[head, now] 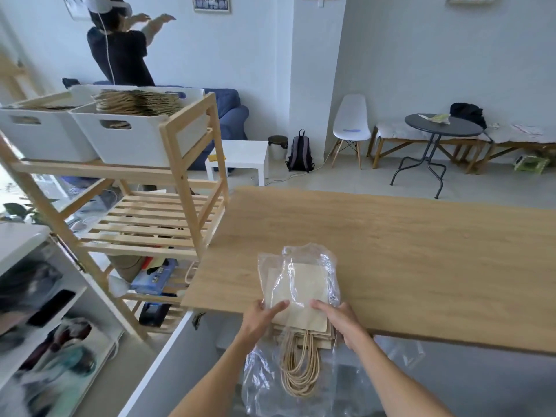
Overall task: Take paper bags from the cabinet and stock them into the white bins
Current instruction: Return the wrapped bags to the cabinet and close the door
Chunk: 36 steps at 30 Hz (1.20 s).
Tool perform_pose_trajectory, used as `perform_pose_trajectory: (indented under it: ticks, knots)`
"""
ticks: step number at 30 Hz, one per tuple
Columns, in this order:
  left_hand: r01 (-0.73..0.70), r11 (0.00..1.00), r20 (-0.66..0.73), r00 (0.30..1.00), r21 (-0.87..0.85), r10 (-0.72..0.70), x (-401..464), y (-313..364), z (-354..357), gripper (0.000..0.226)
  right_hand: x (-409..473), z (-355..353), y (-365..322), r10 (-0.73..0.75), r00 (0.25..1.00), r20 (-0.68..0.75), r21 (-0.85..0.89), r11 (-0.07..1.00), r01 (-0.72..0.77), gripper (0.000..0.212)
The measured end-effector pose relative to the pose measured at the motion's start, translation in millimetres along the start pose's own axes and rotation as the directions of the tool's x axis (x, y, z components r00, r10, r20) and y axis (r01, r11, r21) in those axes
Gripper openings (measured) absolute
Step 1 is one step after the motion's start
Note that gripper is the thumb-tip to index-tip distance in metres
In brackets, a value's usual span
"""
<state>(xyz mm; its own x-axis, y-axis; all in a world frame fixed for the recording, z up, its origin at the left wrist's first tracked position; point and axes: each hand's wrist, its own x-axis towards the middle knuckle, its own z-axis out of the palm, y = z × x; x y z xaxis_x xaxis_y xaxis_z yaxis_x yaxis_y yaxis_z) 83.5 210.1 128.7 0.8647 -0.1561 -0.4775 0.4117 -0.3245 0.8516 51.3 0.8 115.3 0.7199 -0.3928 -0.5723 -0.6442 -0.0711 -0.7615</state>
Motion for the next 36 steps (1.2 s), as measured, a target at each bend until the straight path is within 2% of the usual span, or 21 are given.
perform_pose_trajectory:
  ticks: [3,6,8,10,13,16,18,22,26,31,33,36]
  knots:
    - [-0.018,1.000,-0.025,1.000,-0.015,0.017,-30.2,-30.8,-20.2,0.068,-35.1,26.9,21.5,-0.026,1.000,0.003,0.019,0.999,0.026,0.106]
    - [-0.021,1.000,-0.048,0.999,-0.016,0.020,-66.0,-67.3,-39.8,0.090,-65.7,52.3,54.0,-0.028,0.999,0.039,0.047,0.999,0.026,0.103]
    - [-0.002,1.000,-0.084,0.997,-0.014,0.001,-85.1,-88.7,-49.8,0.105,-81.5,68.0,73.7,-0.027,0.998,0.065,0.079,0.997,0.022,0.086]
    - [0.005,1.000,-0.092,0.996,-0.012,-0.006,-101.0,-108.2,-59.1,0.104,-93.9,82.2,91.5,-0.039,0.994,0.099,0.101,0.994,0.029,0.080]
    - [0.019,1.000,-0.103,0.994,-0.018,-0.021,-120.4,-137.1,-66.9,0.106,-104.8,99.6,115.2,-0.013,0.991,0.135,0.036,0.999,0.009,0.105]
    - [0.049,0.998,-0.125,0.991,-0.039,-0.054,-133.9,-162.7,-67.4,0.122,-71.5,111.3,164.9,0.024,0.989,0.144,-0.014,1.000,-0.022,0.127]
    - [0.075,0.997,-0.123,0.989,-0.035,-0.078,-134.7,-177.1,-66.5,0.113,-70.7,116.6,175.0,0.063,0.984,0.164,-0.026,0.998,-0.060,0.131]
    - [0.139,0.990,-0.095,0.986,0.014,-0.137,-115.6,-193.1,-66.5,0.089,-96.9,124.2,160.6,0.152,0.977,0.150,-0.025,0.988,-0.150,0.111]
    - [0.181,0.983,-0.071,0.981,0.038,-0.178,-84.6,-198.5,-66.7,0.086,-74.3,130.4,165.2,0.209,0.966,0.149,-0.041,0.978,-0.206,0.108]
    - [0.204,0.976,-0.095,0.976,0.083,-0.196,-21.8,-209.9,-63.7,0.092,-8.7,145.1,177.0,0.157,0.977,0.142,0.020,0.987,-0.162,0.128]
    - [0.196,0.975,-0.119,0.976,0.109,-0.183,7.4,-216.9,-59.2,0.084,23.5,148.7,183.3,0.168,0.980,0.102,0.006,0.985,-0.170,0.110]
    - [0.174,0.973,-0.130,0.979,0.152,-0.155,57.2,-228.6,-53.9,0.072,71.4,152.9,185.7,0.117,0.992,0.054,-0.012,0.993,-0.117,0.053]
